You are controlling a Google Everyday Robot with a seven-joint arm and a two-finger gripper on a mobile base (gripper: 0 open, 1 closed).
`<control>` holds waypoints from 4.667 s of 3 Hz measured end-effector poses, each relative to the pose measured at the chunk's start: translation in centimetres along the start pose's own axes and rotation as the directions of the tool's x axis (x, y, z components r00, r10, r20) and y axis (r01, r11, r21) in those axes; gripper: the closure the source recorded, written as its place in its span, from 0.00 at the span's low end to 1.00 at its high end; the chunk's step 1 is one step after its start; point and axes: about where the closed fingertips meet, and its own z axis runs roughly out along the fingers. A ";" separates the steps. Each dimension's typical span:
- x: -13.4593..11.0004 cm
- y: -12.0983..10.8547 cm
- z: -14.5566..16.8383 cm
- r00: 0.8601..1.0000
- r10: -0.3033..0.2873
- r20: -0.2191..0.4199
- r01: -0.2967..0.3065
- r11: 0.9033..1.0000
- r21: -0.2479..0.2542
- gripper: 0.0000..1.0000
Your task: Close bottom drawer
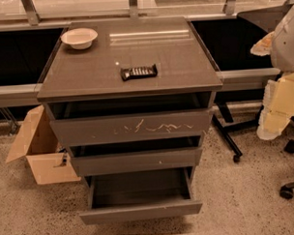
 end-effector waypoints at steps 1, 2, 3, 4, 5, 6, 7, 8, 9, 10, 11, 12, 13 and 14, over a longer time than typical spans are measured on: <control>0.0 0.0 0.0 1.000 0.000 0.000 0.000 1.000 0.000 0.00; 0.3 0.7 2.2 1.000 -0.012 0.016 0.013 1.000 -0.015 0.00; 0.7 2.3 6.5 0.995 -0.047 0.091 0.053 0.996 -0.068 0.00; 0.1 4.1 11.2 0.961 -0.098 0.257 0.136 0.981 -0.136 0.00; 0.1 4.2 11.3 0.961 -0.099 0.258 0.137 0.981 -0.137 0.00; -0.4 5.4 17.0 0.935 -0.113 0.337 0.188 0.962 -0.199 0.00; -0.9 6.6 21.4 0.912 -0.123 0.391 0.229 0.944 -0.237 0.00; -1.9 8.4 27.5 0.878 -0.103 0.468 0.265 0.919 -0.293 0.00; -1.9 8.5 27.7 0.877 -0.101 0.470 0.265 0.917 -0.297 0.00; -1.6 9.4 31.1 0.876 -0.090 0.474 0.275 0.900 -0.337 0.00; -1.2 11.1 37.9 0.864 -0.075 0.498 0.309 0.860 -0.405 0.00; -1.1 12.4 42.9 0.848 -0.065 0.527 0.334 0.836 -0.435 0.00; -1.4 14.4 48.3 0.829 -0.039 0.558 0.350 0.815 -0.463 0.00; -1.4 14.4 48.3 0.829 -0.039 0.558 0.350 0.815 -0.463 0.00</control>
Offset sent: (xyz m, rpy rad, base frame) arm -0.0026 0.0057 -0.0722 0.0416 0.0432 0.0546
